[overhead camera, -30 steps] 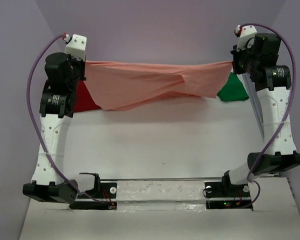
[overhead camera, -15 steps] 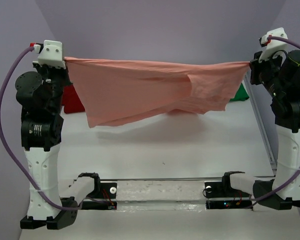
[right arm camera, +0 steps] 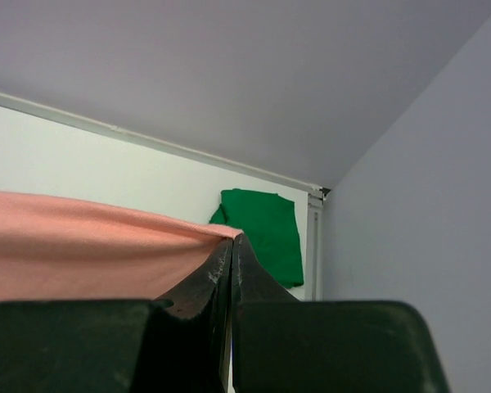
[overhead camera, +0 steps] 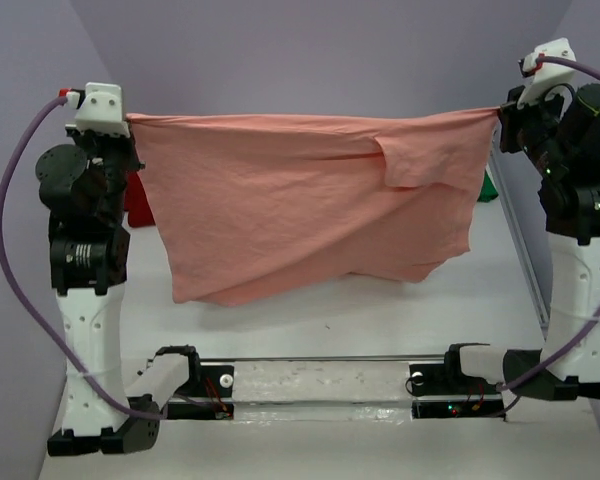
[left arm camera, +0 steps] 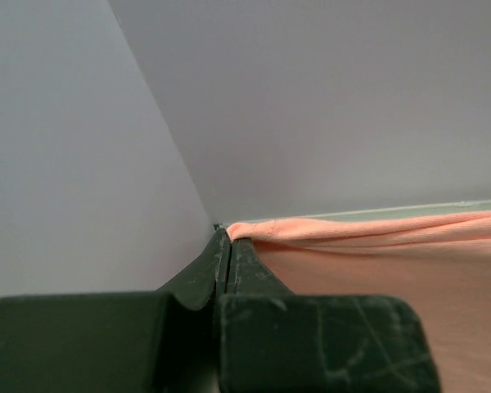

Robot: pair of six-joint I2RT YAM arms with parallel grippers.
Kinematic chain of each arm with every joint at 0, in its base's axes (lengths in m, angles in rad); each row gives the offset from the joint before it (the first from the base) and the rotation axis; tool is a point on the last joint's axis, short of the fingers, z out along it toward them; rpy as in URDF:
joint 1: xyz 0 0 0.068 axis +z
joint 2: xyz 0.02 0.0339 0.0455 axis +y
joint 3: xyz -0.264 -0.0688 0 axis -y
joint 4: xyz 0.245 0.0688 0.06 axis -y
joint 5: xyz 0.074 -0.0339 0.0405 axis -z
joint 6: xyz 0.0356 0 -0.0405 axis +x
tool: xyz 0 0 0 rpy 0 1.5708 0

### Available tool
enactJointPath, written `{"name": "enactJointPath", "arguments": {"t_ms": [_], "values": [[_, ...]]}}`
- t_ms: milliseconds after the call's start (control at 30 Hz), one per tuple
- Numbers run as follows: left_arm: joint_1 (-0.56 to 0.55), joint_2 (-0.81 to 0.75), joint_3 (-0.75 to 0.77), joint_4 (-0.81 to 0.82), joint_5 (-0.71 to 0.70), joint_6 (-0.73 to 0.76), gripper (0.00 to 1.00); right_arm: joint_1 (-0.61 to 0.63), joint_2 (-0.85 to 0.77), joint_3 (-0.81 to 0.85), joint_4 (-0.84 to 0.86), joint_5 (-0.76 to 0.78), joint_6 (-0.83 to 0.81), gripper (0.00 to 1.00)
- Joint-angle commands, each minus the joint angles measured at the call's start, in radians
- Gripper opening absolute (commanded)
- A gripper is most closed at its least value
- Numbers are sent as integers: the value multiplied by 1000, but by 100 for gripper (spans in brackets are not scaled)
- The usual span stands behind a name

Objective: Fold and stack the t-shirts
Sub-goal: Flatten out the tshirt

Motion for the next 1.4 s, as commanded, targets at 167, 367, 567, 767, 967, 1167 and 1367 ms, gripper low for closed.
{"name": "enactJointPath", "arguments": {"t_ms": [167, 367, 567, 767, 967, 1167, 1367], "values": [[14, 461, 85, 181, -121, -9, 0, -17, 340, 34, 239, -39, -15, 0], [14, 777, 443, 104, -147, -17, 0, -17, 574, 207, 257, -32, -17, 0], [3, 894, 730, 33, -147, -33, 0, -17, 676, 475, 215, -29, -9, 0], [-3, 724, 618, 96, -156, -19, 0, -17, 598, 480, 210, -24, -14, 0], [-3, 429, 367, 89, -71, 4, 0, -17, 386, 330, 207, -66, 6, 0], [-3, 141, -65, 61, -17, 38, 0, -17, 80, -41, 192, -81, -2, 0], [7, -115, -289, 49, -15, 32, 0, -17, -116, -190, 160, -52, -5, 0]]}}
